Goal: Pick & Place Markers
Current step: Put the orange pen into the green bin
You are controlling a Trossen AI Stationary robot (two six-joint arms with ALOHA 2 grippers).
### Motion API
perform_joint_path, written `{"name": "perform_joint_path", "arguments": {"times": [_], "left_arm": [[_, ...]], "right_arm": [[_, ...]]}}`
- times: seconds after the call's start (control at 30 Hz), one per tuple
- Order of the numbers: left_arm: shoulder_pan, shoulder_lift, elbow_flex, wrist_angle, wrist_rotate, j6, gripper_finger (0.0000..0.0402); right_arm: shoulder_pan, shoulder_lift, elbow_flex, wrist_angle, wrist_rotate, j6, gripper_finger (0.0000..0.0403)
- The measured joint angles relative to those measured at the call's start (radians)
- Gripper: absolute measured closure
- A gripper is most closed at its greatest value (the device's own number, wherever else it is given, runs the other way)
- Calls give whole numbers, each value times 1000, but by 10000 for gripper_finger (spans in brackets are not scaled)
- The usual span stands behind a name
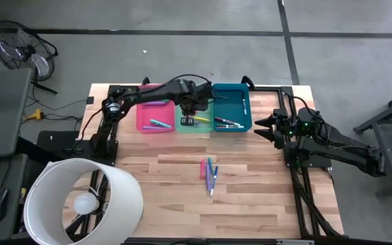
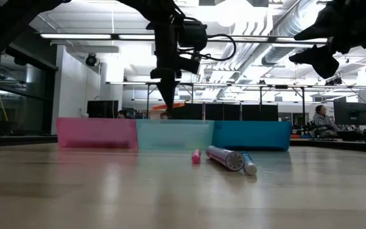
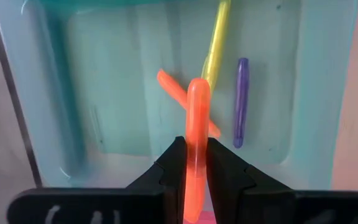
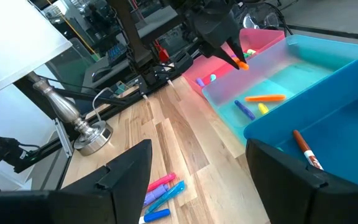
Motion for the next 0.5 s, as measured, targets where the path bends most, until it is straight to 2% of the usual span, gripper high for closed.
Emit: {"name": "perform_joint_path", "arguments": {"times": [0.23,0.5], "left_arm": [[2,0,0,28,-51,3,345],[2,0,0,14,-53,-5,297]], "right_arm": [[0,0,0,0,0,0,153],[0,0,0,0,0,0,153]]}}
